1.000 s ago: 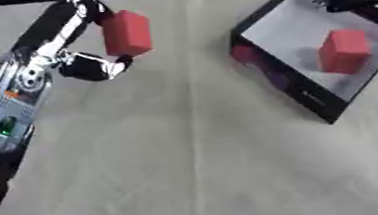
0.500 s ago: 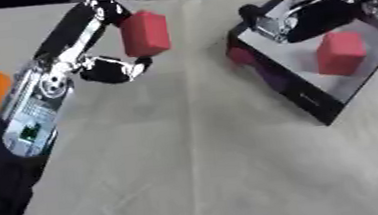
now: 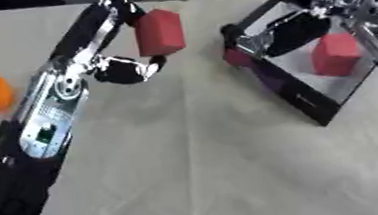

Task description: Pick up the objects with one hand, pass them to the other hand, and then place them into the box on the other side of the table.

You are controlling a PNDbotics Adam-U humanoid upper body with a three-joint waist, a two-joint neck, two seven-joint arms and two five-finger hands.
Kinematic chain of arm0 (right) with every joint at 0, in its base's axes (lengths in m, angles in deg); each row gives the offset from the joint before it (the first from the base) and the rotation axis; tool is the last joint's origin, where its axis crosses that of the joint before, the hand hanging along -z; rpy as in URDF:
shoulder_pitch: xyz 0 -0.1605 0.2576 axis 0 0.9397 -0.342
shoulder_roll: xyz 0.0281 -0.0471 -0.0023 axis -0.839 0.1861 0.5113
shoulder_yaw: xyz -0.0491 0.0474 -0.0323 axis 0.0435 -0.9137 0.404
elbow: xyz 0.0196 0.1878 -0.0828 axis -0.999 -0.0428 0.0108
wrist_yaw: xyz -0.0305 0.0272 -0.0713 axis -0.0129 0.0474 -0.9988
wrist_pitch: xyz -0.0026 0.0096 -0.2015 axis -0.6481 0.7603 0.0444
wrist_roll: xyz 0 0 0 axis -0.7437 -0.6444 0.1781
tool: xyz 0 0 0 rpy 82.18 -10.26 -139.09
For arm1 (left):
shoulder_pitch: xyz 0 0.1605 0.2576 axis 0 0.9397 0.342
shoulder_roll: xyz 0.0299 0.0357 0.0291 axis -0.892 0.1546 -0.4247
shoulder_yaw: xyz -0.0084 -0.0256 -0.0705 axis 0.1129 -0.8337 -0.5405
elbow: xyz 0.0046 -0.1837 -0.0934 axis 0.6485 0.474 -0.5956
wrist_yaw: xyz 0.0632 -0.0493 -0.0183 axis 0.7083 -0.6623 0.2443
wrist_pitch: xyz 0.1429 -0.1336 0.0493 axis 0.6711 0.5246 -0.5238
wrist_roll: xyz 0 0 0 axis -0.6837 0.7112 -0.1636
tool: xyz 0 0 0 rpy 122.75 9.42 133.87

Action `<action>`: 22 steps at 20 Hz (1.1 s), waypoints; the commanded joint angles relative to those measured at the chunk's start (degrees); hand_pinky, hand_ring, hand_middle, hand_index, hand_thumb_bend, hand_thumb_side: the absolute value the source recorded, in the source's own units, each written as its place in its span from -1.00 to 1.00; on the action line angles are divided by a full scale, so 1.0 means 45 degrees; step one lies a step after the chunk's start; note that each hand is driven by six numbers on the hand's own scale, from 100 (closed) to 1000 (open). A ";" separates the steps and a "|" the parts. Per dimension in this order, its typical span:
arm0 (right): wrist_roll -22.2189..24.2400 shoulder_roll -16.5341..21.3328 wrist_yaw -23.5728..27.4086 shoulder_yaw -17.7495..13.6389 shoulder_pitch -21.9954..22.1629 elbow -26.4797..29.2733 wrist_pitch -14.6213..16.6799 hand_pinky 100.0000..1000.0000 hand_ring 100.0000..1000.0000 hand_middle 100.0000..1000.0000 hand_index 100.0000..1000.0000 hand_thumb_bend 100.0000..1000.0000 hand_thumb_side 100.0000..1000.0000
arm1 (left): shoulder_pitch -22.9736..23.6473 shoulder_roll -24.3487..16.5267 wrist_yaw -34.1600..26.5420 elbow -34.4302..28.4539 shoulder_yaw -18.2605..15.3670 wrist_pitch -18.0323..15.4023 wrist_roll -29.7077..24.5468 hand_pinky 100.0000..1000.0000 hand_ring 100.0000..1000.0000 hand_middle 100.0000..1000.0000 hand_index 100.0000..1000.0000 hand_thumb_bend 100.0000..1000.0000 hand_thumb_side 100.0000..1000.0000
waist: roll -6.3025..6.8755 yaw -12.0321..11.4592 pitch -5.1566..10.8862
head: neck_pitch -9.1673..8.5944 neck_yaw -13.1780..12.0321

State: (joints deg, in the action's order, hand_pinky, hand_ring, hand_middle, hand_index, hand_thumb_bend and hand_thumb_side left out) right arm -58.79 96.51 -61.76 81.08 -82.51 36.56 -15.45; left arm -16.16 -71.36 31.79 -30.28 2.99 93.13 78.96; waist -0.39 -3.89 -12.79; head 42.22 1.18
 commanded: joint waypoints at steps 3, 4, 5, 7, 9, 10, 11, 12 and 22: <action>0.0189 -0.0039 -0.0512 0.0054 -0.0343 -0.0120 0.0278 0.87 0.93 1.00 1.00 -1.00 -0.80 | -0.0362 0.0206 0.0064 -0.0067 0.0043 -0.0006 -0.0039 0.50 0.28 0.12 -0.01 -0.69 -1.00 | -0.0155 -0.0021 0.0257 | -0.0161 0.0122; 0.0207 -0.0060 -0.0565 0.0064 -0.0357 -0.0143 0.0313 0.87 0.92 1.00 1.00 -1.00 -0.80 | -0.0375 0.0250 0.0057 -0.0064 0.0044 0.0000 -0.0051 0.50 0.28 0.12 -0.01 -0.69 -1.00 | -0.0156 -0.0027 0.0250 | -0.0158 0.0131; 0.0209 -0.0087 -0.0621 0.0073 -0.0375 -0.0170 0.0327 0.87 0.92 1.00 1.00 -1.00 -0.82 | -0.0389 0.0300 0.0047 -0.0063 0.0042 0.0009 -0.0054 0.50 0.28 0.12 -0.01 -0.70 -1.00 | -0.0158 -0.0032 0.0241 | -0.0156 0.0141; 0.0179 -0.0147 -0.0753 0.0094 -0.0414 -0.0237 0.0327 0.87 0.92 1.00 1.00 -1.00 -0.82 | -0.0409 0.0415 0.0002 -0.0075 0.0041 0.0032 -0.0046 0.50 0.27 0.11 -0.01 -0.70 -1.00 | -0.0161 -0.0045 0.0223 | -0.0157 0.0157; 0.0111 -0.0191 -0.0929 0.0116 -0.0455 -0.0292 0.0343 0.87 0.92 1.00 1.00 -1.00 -0.87 | -0.0415 0.0509 -0.0050 -0.0091 0.0050 0.0057 -0.0038 0.50 0.27 0.11 -0.01 -0.70 -1.00 | -0.0167 -0.0048 0.0214 | -0.0162 0.0170; 0.0083 -0.0201 -0.1041 0.0131 -0.0469 -0.0309 0.0374 0.87 0.92 1.00 1.00 -1.00 -0.88 | -0.0415 0.0546 -0.0077 -0.0095 0.0054 0.0071 -0.0035 0.50 0.27 0.10 -0.01 -0.70 -1.00 | -0.0169 -0.0049 0.0212 | -0.0162 0.0174; 0.0070 -0.0210 -0.1168 0.0151 -0.0479 -0.0331 0.0418 0.87 0.91 1.00 1.00 -1.00 -0.89 | -0.0417 0.0574 -0.0110 -0.0099 0.0064 0.0085 -0.0039 0.50 0.27 0.10 -0.01 -0.70 -1.00 | -0.0169 -0.0051 0.0211 | -0.0162 0.0176; 0.0066 -0.0222 -0.1296 0.0172 -0.0489 -0.0359 0.0473 0.87 0.91 1.00 1.00 -1.00 -0.90 | -0.0421 0.0594 -0.0142 -0.0105 0.0076 0.0094 -0.0048 0.50 0.27 0.10 -0.01 -0.70 -1.00 | -0.0169 -0.0053 0.0210 | -0.0161 0.0175; 0.0091 -0.0382 -0.2555 0.0365 -0.0550 -0.0867 0.0905 0.89 0.93 1.00 1.00 -1.00 -0.94 | -0.0405 0.0774 -0.0239 -0.0139 0.0129 0.0128 0.0009 0.48 0.26 0.09 -0.01 -0.70 -1.00 | -0.0203 -0.0065 0.0186 | -0.0161 0.0264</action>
State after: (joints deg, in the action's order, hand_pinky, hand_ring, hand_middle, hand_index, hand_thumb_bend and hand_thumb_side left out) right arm -58.41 94.39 -72.37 83.01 -83.86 32.63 -11.82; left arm -16.77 -67.95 30.95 -29.96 3.64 93.59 78.81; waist -0.63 -4.15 -12.82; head 42.19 2.15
